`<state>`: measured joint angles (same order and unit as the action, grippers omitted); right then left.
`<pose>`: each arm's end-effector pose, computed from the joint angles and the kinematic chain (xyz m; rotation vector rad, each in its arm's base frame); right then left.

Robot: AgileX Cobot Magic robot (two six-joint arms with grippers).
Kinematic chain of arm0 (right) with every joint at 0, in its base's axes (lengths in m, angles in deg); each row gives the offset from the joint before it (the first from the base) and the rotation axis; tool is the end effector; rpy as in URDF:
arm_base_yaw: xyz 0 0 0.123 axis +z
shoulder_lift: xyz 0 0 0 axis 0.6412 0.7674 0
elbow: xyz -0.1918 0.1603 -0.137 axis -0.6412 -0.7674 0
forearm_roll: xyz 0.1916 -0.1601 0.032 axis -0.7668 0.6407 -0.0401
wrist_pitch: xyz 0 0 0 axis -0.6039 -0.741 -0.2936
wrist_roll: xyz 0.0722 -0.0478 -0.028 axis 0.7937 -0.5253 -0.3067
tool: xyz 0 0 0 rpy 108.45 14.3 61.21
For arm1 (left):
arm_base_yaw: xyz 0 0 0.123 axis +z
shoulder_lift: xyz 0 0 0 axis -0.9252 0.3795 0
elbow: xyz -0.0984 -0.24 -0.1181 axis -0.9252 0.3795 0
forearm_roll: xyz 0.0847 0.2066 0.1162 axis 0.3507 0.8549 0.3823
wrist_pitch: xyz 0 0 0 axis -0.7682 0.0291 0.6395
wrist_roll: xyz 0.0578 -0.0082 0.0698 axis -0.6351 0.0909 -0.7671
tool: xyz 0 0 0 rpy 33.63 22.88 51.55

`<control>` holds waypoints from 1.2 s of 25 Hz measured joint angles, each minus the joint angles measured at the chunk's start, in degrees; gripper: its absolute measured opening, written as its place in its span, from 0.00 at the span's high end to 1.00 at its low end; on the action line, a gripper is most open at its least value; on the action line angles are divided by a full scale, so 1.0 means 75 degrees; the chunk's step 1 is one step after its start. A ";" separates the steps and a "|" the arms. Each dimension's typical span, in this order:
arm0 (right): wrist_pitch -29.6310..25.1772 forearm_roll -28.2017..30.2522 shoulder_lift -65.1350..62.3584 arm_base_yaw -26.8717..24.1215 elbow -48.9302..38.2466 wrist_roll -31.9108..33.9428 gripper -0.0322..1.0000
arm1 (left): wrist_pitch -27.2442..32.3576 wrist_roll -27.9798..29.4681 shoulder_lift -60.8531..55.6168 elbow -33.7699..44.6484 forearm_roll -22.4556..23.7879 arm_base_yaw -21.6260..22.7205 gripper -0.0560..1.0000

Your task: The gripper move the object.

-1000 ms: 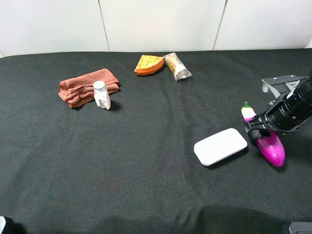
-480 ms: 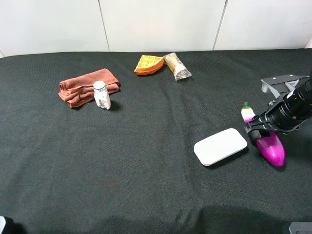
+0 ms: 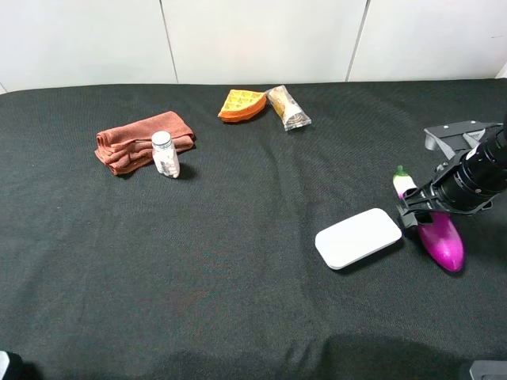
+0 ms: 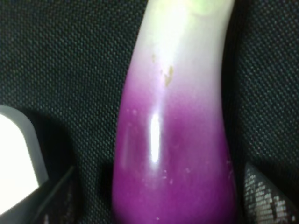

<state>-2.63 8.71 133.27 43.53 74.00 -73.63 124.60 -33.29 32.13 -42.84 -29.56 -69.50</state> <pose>0.2408 0.0207 0.1110 -0.3336 2.9534 0.0757 -0.0046 0.0197 0.2767 -0.1302 2.0247 0.1834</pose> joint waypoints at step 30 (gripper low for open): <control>-0.0992 0.0020 -0.1522 0.0000 0.0541 0.0358 0.35 | 0.0000 0.0000 0.0000 0.0000 0.0000 0.0000 0.04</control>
<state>-10.08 8.86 121.86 43.53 78.06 -70.95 124.60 -33.29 32.13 -42.84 -29.56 -69.50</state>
